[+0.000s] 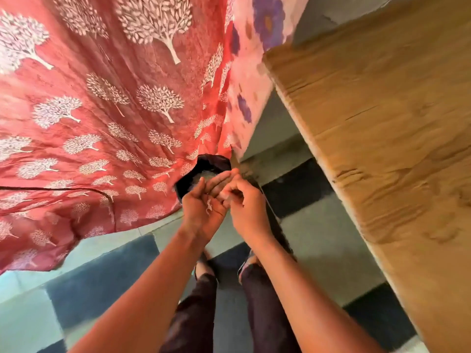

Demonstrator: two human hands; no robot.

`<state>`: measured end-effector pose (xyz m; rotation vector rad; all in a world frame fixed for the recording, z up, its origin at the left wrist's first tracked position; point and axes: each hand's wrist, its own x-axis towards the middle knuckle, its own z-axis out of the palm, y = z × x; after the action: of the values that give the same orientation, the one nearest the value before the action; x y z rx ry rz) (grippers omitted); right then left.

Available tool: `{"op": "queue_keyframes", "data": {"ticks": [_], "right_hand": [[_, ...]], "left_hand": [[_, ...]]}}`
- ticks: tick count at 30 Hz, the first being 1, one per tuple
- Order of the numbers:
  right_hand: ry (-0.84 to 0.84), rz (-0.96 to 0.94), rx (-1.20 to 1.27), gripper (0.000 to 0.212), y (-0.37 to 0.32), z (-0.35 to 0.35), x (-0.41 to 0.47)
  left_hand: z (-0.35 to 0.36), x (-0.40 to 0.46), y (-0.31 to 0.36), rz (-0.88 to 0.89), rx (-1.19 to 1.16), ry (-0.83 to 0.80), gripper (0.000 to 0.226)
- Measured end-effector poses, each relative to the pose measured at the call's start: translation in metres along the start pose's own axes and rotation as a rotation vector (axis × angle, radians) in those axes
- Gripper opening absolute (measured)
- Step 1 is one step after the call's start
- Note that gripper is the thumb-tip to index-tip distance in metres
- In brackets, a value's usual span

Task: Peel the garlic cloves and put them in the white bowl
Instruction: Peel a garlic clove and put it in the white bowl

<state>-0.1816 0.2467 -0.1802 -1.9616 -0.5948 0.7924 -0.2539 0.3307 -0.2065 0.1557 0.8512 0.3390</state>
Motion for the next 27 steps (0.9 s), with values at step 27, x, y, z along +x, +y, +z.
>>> {"op": "queue_keyframes", "data": {"ticks": [27], "right_hand": [[-0.476, 0.061, 0.007, 0.055, 0.353, 0.279, 0.234]], "left_hand": [[-0.283, 0.382, 0.028, -0.062, 0.125, 0.391, 0.05]]}}
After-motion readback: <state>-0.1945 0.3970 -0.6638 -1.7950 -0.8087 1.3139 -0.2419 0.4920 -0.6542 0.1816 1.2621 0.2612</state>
